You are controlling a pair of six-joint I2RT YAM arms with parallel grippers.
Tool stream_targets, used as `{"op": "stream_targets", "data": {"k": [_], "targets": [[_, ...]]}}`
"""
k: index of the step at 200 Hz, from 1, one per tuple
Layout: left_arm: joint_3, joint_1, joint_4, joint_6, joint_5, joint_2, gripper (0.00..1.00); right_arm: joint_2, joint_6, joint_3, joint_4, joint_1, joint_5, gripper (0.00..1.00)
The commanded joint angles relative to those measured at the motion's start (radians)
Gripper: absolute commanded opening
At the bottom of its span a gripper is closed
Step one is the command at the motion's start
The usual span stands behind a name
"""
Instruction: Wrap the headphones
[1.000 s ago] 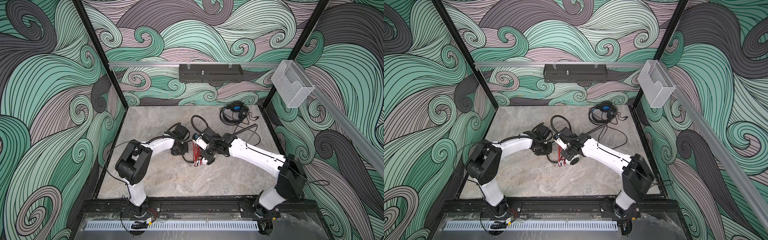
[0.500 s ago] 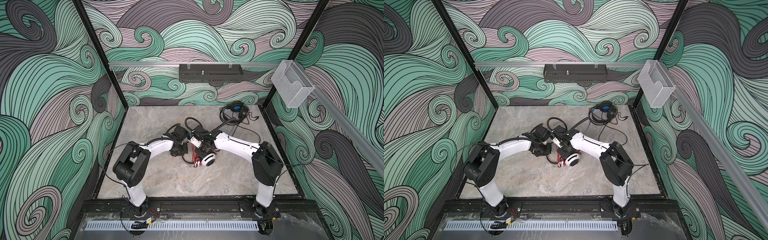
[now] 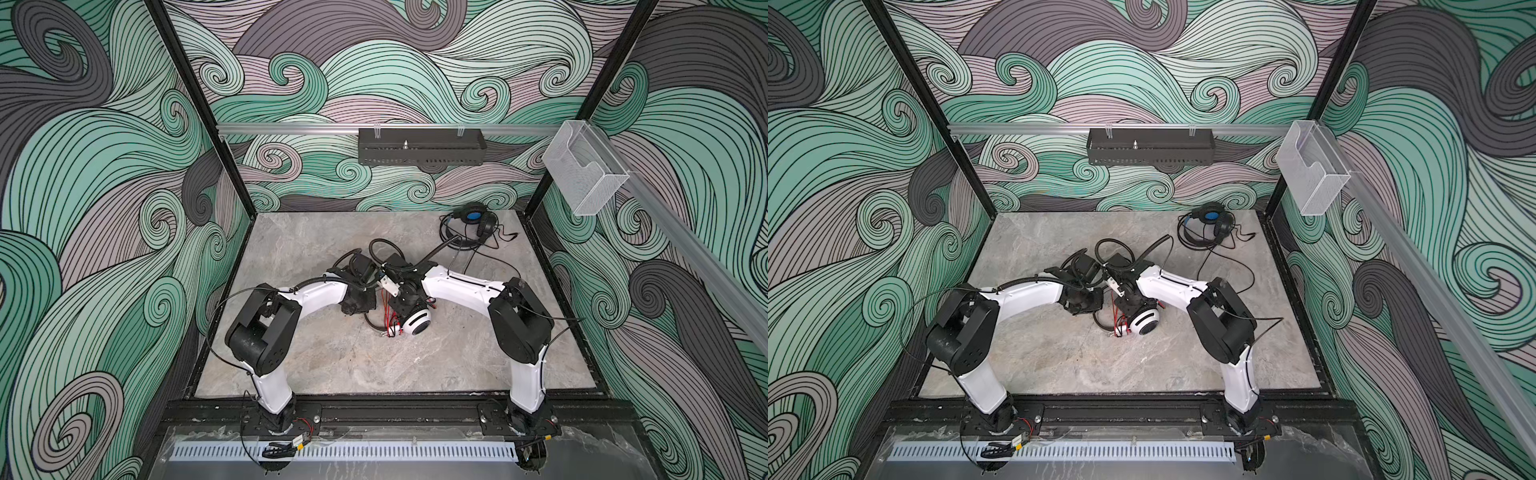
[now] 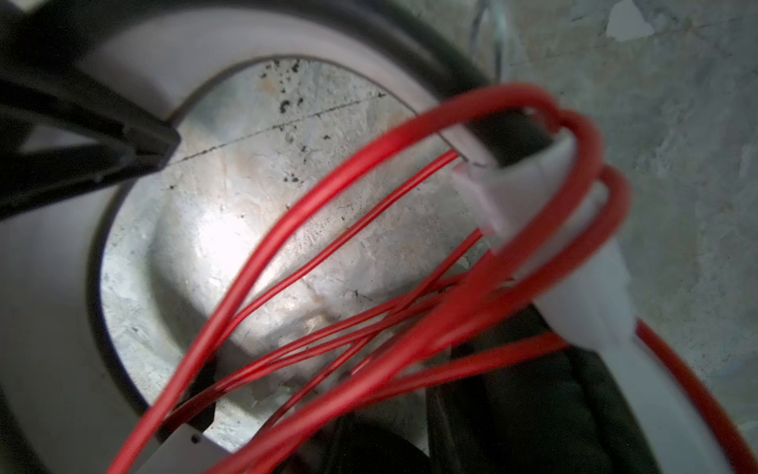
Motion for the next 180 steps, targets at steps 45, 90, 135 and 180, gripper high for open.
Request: {"op": "stream_targets", "data": {"k": [45, 90, 135, 180], "targets": [[0.027, 0.0, -0.023, 0.012, 0.006, -0.035, 0.0, -0.197, 0.044, -0.034, -0.015, -0.009, 0.007, 0.38], [0.042, 0.011, -0.038, 0.026, 0.019, -0.036, 0.0, -0.311, 0.073, -0.042, -0.06, -0.003, -0.014, 0.44], [0.156, 0.127, -0.123, 0.107, 0.192, -0.022, 0.0, -0.484, 0.092, -0.03, -0.112, 0.006, 0.047, 0.75], [0.424, 0.271, -0.234, 0.219, 0.362, 0.138, 0.0, -0.554, 0.099, 0.012, -0.12, -0.033, 0.091, 0.91]]}}
